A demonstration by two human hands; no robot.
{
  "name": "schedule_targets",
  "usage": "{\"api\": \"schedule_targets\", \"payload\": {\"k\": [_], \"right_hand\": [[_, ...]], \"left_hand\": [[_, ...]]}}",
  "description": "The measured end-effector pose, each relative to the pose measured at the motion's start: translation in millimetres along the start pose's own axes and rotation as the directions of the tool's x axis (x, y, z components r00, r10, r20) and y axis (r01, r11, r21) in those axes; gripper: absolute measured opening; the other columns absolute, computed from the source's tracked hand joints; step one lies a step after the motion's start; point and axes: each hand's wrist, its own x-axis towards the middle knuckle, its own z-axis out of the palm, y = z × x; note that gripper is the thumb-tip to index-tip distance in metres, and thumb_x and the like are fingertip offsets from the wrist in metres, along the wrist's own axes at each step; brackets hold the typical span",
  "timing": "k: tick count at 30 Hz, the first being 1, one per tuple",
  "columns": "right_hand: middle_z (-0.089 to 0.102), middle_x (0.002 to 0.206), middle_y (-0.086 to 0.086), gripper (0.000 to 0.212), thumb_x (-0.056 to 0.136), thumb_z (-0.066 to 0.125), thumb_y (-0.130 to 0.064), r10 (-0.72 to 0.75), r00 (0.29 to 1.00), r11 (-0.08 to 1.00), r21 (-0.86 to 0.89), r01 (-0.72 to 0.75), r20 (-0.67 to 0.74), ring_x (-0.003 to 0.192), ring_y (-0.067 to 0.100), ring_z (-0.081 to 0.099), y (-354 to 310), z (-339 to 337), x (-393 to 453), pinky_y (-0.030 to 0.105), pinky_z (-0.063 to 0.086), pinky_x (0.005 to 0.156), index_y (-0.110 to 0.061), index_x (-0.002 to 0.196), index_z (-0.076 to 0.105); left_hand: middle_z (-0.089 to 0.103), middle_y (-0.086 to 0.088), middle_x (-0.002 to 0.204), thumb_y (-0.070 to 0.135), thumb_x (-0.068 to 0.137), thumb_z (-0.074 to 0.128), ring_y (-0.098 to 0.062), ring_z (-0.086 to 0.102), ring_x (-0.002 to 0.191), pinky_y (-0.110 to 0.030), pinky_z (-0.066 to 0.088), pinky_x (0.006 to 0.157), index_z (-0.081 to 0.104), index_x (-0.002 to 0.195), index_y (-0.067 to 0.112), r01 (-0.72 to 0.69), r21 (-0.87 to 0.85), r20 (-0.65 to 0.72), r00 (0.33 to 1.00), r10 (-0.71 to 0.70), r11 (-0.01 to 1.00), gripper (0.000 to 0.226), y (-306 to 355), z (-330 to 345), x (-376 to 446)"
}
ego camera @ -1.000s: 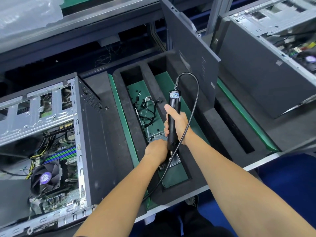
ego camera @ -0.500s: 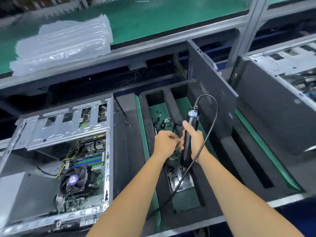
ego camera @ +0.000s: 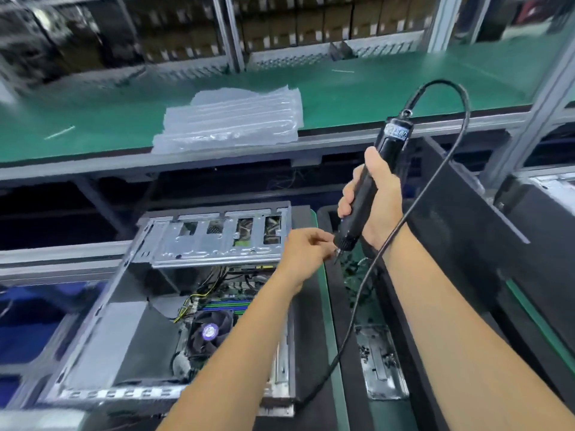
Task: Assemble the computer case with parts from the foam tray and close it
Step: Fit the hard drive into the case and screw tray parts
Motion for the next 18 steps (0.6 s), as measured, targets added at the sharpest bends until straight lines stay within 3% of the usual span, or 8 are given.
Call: {"api": "schedule_targets", "payload": {"k": [3,5,7,9,12,14,16,18], "right_hand": [[0.049,0.050,0.011,0.049,0.076,0.072,-0.051,-0.003,1.000,0.989,-0.149,-0.001,-0.030,0.037,0.024,0.043,16.3,-5.5,-5.8,0.028,0.039,0.043,-0.012,0.057,0.049],[0.048,0.049,0.013,0.053,0.076,0.073,-0.053,0.049,0.996,0.967,-0.247,-0.066,-0.071,0.037,0.025,0.043,32.1,-23.8,-18.1,0.029,0.039,0.043,-0.011,0.054,0.049],[0.047,0.049,0.015,0.055,0.075,0.074,-0.052,0.099,0.984,0.943,-0.301,-0.140,-0.148,0.037,0.026,0.043,47.6,-49.3,-32.1,0.031,0.040,0.044,-0.009,0.055,0.048],[0.047,0.048,0.016,0.055,0.073,0.076,-0.052,0.134,0.964,0.928,-0.311,-0.203,-0.229,0.036,0.026,0.043,61.3,-75.9,-44.0,0.032,0.040,0.045,-0.008,0.055,0.048],[0.048,0.048,0.016,0.058,0.071,0.077,-0.054,0.166,0.938,0.909,-0.321,-0.265,-0.305,0.038,0.027,0.043,80.5,-108.9,-54.0,0.031,0.041,0.047,-0.007,0.052,0.050],[0.048,0.050,0.017,0.057,0.070,0.077,-0.057,0.193,0.922,0.895,-0.326,-0.305,-0.335,0.040,0.026,0.044,89.3,-126.7,-57.8,0.031,0.042,0.049,-0.008,0.054,0.052],[0.047,0.053,0.018,0.054,0.070,0.077,-0.059,0.227,0.910,0.873,-0.343,-0.348,-0.347,0.044,0.026,0.045,93.9,-142.7,-61.4,0.032,0.042,0.052,-0.012,0.053,0.054],[0.046,0.054,0.017,0.051,0.070,0.077,-0.058,0.266,0.905,0.853,-0.357,-0.382,-0.332,0.043,0.026,0.044,96.0,-156.7,-64.6,0.032,0.042,0.051,-0.017,0.050,0.056]], "left_hand": [[0.052,-0.007,0.061,0.000,0.081,0.059,-0.021,0.045,0.059,-0.021,0.035,0.050,0.060,0.068,0.005,-0.060,0.364,0.118,0.993,0.018,0.930,0.014,-16.3,11.9,6.3],[0.055,-0.011,0.067,0.003,0.082,0.056,-0.027,0.053,0.067,-0.024,0.035,0.050,0.062,0.075,0.000,-0.069,0.497,0.160,0.987,-0.013,0.865,0.008,-27.4,31.5,5.5],[0.060,-0.015,0.083,0.006,0.084,0.056,-0.032,0.060,0.082,-0.030,0.045,0.061,0.055,0.082,0.001,-0.046,0.557,0.208,0.974,-0.086,0.829,0.005,-38.9,54.3,2.5],[0.059,-0.016,0.093,0.007,0.084,0.056,-0.033,0.059,0.085,-0.033,0.047,0.065,0.048,0.078,0.005,-0.043,0.627,0.261,0.952,-0.158,0.778,0.010,-48.2,76.2,2.3],[0.050,-0.005,0.077,0.007,0.084,0.054,-0.028,0.056,0.079,-0.032,0.042,0.065,0.040,0.068,0.011,-0.084,0.714,0.300,0.934,-0.196,0.695,0.021,-57.8,99.0,11.2],[0.051,-0.005,0.079,0.007,0.084,0.052,-0.025,0.051,0.073,-0.031,0.042,0.065,0.043,0.072,0.010,-0.091,0.746,0.304,0.928,-0.217,0.659,0.016,-64.7,110.0,17.3],[0.057,-0.009,0.092,0.006,0.084,0.050,-0.025,0.052,0.078,-0.031,0.043,0.068,0.048,0.082,0.010,-0.116,0.767,0.335,0.911,-0.241,0.631,0.005,-73.6,120.8,17.5],[0.059,-0.012,0.101,0.004,0.083,0.051,-0.027,0.055,0.085,-0.030,0.043,0.070,0.050,0.089,0.010,-0.163,0.771,0.394,0.882,-0.261,0.615,0.008,-87.6,131.3,17.5]]}}
